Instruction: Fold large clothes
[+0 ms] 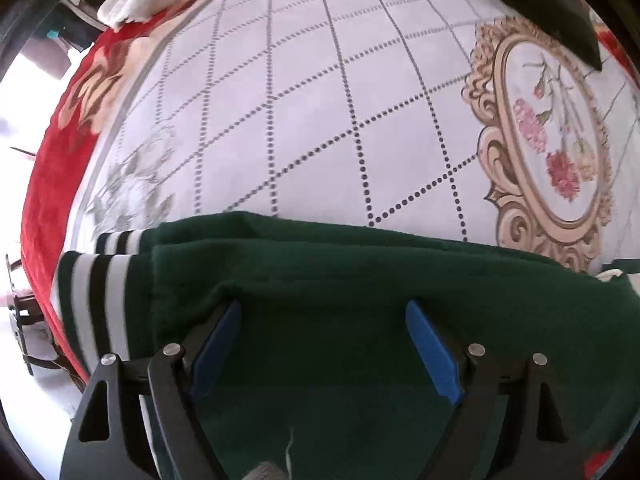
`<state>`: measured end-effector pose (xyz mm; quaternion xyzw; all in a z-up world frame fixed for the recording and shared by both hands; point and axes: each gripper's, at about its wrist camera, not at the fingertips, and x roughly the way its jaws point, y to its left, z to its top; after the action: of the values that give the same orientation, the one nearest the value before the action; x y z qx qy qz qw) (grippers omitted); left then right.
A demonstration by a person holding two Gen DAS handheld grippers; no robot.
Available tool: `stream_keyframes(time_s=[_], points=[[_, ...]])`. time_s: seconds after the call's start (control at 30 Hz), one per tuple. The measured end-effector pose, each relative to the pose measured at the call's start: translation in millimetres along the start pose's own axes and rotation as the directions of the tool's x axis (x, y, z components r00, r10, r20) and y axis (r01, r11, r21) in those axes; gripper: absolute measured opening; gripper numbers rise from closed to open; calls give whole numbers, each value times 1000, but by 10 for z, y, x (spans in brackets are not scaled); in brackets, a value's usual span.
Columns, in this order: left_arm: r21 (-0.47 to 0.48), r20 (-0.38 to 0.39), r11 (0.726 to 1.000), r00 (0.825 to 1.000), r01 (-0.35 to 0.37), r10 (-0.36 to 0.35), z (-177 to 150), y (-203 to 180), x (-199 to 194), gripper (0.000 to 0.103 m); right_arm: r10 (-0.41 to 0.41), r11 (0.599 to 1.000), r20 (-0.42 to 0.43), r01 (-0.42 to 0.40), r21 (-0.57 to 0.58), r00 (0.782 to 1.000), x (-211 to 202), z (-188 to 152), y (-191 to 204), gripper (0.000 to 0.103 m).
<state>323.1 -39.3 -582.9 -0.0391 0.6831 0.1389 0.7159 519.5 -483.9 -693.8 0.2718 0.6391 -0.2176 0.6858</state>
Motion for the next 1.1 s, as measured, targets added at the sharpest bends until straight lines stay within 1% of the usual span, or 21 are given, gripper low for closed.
stream_keyframes(time_s=[0.03, 0.07, 0.1, 0.17, 0.2, 0.3, 0.33, 0.37, 0.43, 0.47, 0.5, 0.53, 0.6, 0.67, 0.7, 0.8, 0.9, 0.97, 1.0, 1.03, 1.1], points=[[-2, 0, 1000, 1000, 0, 0, 3, -10, 26, 85, -2, 1000, -42, 2, -5, 999, 214, 12, 15, 38], [-9, 0, 1000, 1000, 1, -1, 5, -14, 54, 86, 3, 1000, -54, -3, -3, 999, 284, 11, 7, 38], [-16, -3, 1000, 1000, -1, 1, 7, -14, 65, 86, -12, 1000, -57, 12, 0, 998, 285, 63, 27, 38], [-35, -2, 999, 1000, 4, -4, -1, 22, -4, 86, -87, 994, -89, 81, -66, 992, 216, 124, 199, 38], [-60, 12, 998, 1000, 18, -17, -25, 79, -102, 86, -98, 992, -86, 90, -92, 991, 144, 115, 253, 38], [-140, 59, 989, 998, 41, -34, -148, 319, -460, 86, -9, 981, -76, -6, -195, 997, -206, 19, 525, 39], [-169, 73, 985, 997, 33, -20, -213, 431, -583, 86, 44, 965, -93, -67, -255, 995, -337, -84, 701, 43], [-199, 86, 980, 996, 25, -8, -282, 553, -692, 86, 67, 951, -108, -96, -293, 992, -408, -159, 808, 45], [-250, 94, 968, 996, 10, 14, -398, 763, -812, 86, 112, 911, -172, -171, -375, 979, -479, -391, 1132, 46], [-288, 96, 958, 995, -2, 31, -473, 950, -866, 86, 140, 891, -218, -219, -398, 966, -467, -575, 1282, 47], [-313, 92, 950, 995, -8, 38, -496, 1063, -877, 86, 165, 864, -285, -278, -420, 944, -391, -729, 1478, 48], [-334, 87, 943, 995, -8, 39, -531, 1182, -851, 86, 165, 844, -325, -304, -442, 931, -314, -909, 1637, 48], [-354, 69, 935, 997, 11, 15, -553, 1365, -729, 86, 134, 813, -348, -304, -497, 928, -158, -1256, 1938, 48], [-376, 31, 925, 998, 59, -52, -554, 1526, -521, 86, 111, 798, -364, -301, -521, 925, 18, -1416, 2152, 48], [-385, 24, 919, 996, 86, -83, -542, 1592, -425, 85, 103, 796, -379, -305, -522, 919, 139, -1497, 2264, 48], [-366, 18, 920, 989, 141, -144, -455, 1661, -203, 85, 92, 807, -412, -310, -502, 907, 393, -1592, 2495, 48], [-355, 35, 914, 980, 195, -196, -391, 1642, -117, 84, 63, 819, -411, -283, -500, 909, 533, -1685, 2577, 48], [-324, 87, 922, 977, 213, -195, -351, 1596, -135, 42, 53, 820, -402, -269, -506, 914, 520, -1744, 2610, 48], [-309, 109, 923, 972, 230, -206, -336, 1565, -163, 12, 50, 818, -399, -267, -510, 916, 517, -1756, 2615, 48], [-295, 122, 924, 969, 242, -214, -311, 1531, -209, 5, 45, 816, -396, -262, -515, 917, 515, -1773, 2625, 48], [-280, 168, 927, 964, 249, -208, -293, 1504, -337, 3, 42, 816, -397, -261, -516, 917, 503, -1798, 2639, 48]])
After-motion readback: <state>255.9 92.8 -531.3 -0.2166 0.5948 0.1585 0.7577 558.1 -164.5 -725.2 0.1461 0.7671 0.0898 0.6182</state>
